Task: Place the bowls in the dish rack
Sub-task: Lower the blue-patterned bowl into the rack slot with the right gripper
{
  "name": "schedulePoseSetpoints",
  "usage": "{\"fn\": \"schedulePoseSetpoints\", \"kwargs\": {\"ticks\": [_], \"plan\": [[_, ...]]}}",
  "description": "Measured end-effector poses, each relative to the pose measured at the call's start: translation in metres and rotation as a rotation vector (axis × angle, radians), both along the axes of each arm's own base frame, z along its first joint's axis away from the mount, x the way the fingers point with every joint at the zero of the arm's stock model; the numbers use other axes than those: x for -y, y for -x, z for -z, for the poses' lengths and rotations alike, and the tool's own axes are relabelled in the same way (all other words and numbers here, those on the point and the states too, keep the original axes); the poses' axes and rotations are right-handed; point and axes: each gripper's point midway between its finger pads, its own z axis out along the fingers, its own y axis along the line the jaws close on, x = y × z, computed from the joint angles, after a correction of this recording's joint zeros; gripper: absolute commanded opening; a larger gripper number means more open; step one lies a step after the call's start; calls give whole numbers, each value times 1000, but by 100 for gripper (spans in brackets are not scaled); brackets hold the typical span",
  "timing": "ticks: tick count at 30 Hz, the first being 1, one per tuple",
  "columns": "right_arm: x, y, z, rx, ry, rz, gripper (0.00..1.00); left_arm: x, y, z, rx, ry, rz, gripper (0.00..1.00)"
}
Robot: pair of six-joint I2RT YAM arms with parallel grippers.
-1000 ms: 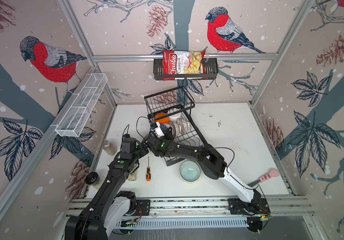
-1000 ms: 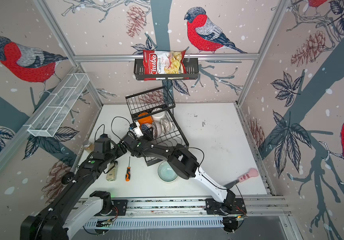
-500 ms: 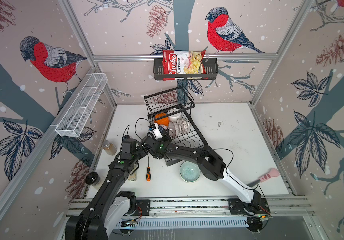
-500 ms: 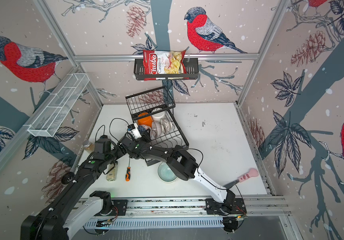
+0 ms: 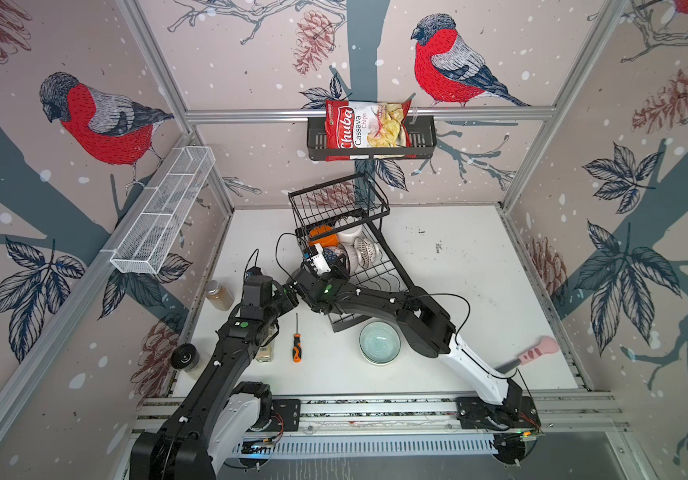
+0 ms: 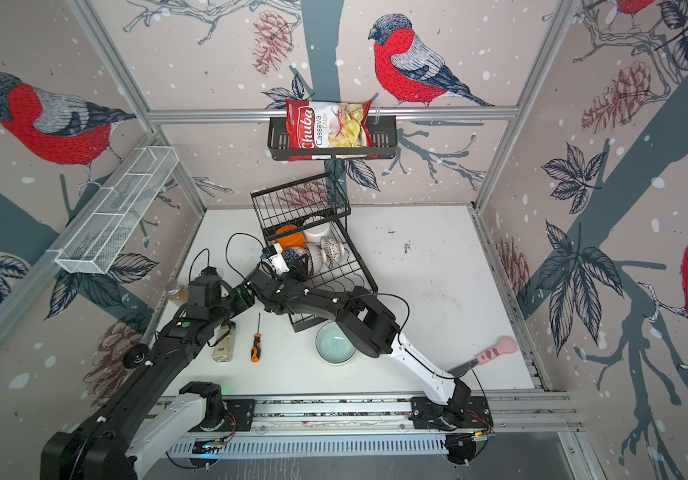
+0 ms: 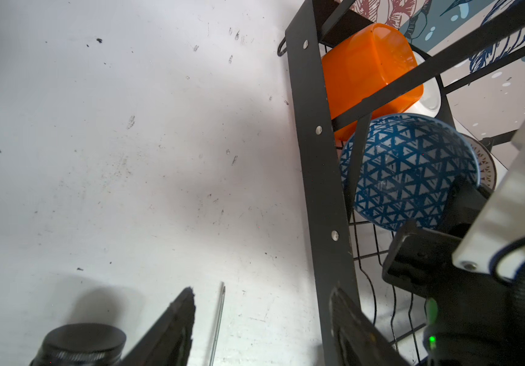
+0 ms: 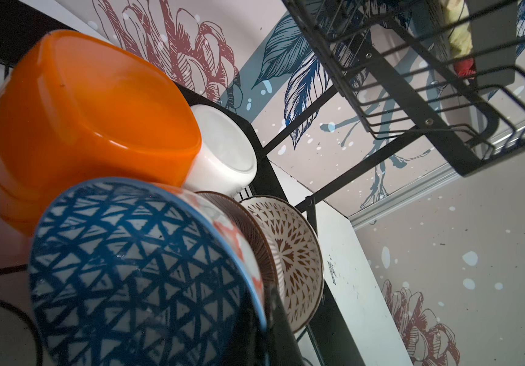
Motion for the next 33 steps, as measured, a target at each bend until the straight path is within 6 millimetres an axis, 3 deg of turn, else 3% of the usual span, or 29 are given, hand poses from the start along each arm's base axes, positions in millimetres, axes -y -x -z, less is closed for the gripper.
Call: {"fn": "schedulePoseSetpoints", "kwargs": {"ticks": [6, 23, 33], "plan": [[-4, -1, 1, 6, -5, 1, 1, -2, 0, 0, -2, -3, -8, 67], [-22, 11, 9, -18, -23, -50, 17, -9, 11, 15, -69, -32, -33, 67], [-22, 13, 9, -24, -25, -49, 28, -9, 13, 17, -78, -29, -37, 67]]}}
